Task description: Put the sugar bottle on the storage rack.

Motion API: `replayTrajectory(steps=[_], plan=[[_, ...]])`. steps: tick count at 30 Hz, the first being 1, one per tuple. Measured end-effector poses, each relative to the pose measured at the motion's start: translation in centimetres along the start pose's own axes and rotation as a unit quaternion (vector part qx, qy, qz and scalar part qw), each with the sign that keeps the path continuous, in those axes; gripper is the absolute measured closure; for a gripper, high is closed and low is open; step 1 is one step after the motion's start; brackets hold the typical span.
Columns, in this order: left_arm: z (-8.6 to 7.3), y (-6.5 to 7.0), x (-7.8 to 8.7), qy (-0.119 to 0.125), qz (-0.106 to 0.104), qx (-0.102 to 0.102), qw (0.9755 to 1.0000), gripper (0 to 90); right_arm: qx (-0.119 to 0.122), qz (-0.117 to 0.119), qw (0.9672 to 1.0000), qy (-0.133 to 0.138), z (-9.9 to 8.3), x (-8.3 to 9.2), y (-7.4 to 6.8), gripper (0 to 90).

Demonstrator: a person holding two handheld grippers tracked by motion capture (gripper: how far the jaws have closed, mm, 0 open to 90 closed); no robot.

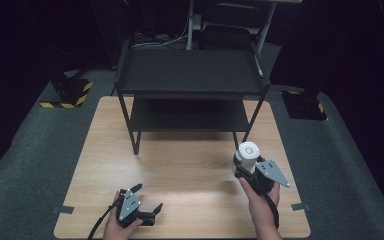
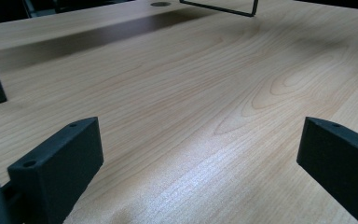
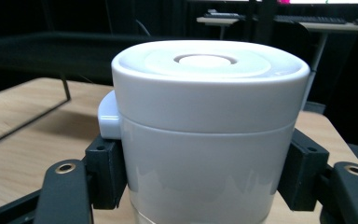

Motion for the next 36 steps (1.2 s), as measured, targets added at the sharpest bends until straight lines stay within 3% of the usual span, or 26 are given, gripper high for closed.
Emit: replayTrajectory(steps=[1,3,4,8,17,26,36], plan=[[0.0,0.0,0.0,-0.001,-0.001,0.001,1.0,0.4,-0.001,0.008,0.9999,0.01,1.3,-0.1,-0.3,30.7],[0.0,0.0,0.0,0.0,0.0,0.0,1.0,0.4,0.0,0.01,0.9999,0.012,1.7,-0.2,-0.4,30.7],[0.0,0.0,0.0,0.001,0.0,-0.001,1.0,0.4,0.0,0.016,0.9997,0.017,2.9,-0.4,-0.8,30.7],[0.0,0.0,0.0,-0.001,0.0,0.003,1.0,0.4,0.002,0.024,0.9995,0.019,4.5,-0.9,-1.5,30.7],[0.0,0.0,0.0,-0.001,0.001,-0.001,1.0,0.4,0.012,0.043,0.9988,0.022,8.2,-3.8,-3.1,30.7],[0.1,-0.1,-0.1,-0.001,-0.001,0.002,1.0,0.4,0.006,0.054,0.9983,0.021,10.0,-5.8,-3.8,30.7],[0.1,-0.2,-0.1,-0.001,-0.002,0.004,1.0,0.4,0.011,0.054,0.9984,0.012,11.3,-9.3,-4.8,30.7]])
Point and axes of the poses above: each handheld gripper's, and its own axes: x roughly backward along the jaws, z roughly out of its top, y roughly to its right, the point moved 3 cm from there along -x, roughly forward along the jaws, and after that the axes turned 1 degree about -y, right-handed, at the moved point
